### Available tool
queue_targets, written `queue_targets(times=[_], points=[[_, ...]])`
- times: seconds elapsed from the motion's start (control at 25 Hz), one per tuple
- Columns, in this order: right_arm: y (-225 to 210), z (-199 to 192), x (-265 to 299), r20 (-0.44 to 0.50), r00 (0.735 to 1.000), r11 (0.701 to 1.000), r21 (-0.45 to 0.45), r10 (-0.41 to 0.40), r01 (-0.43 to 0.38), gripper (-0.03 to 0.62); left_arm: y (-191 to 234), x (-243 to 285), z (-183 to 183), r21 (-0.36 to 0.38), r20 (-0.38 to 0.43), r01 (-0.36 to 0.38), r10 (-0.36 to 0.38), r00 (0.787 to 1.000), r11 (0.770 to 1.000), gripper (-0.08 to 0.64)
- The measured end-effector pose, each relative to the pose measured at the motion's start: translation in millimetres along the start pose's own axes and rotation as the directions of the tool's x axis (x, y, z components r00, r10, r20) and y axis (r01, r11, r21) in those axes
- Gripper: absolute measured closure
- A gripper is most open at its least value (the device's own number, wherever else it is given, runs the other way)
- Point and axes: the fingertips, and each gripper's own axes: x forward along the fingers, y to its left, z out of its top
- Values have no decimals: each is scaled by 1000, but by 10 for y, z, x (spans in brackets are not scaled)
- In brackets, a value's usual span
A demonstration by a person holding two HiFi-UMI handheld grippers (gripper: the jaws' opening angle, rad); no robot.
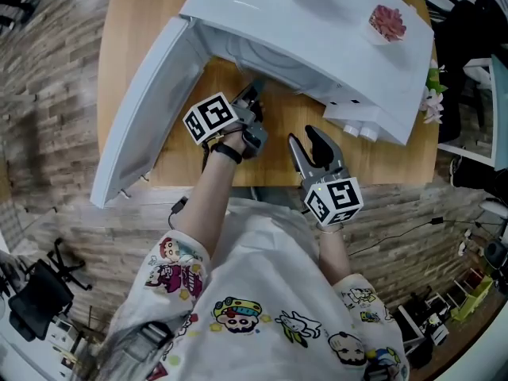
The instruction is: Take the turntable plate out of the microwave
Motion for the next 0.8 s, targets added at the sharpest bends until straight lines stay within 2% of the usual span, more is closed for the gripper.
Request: queue_targets(times=[0.8], points=[[38,-15,98,-3,999,998,51,32,-31,426,27,-339,-151,-30,-8,-10,10,1000,999,531]])
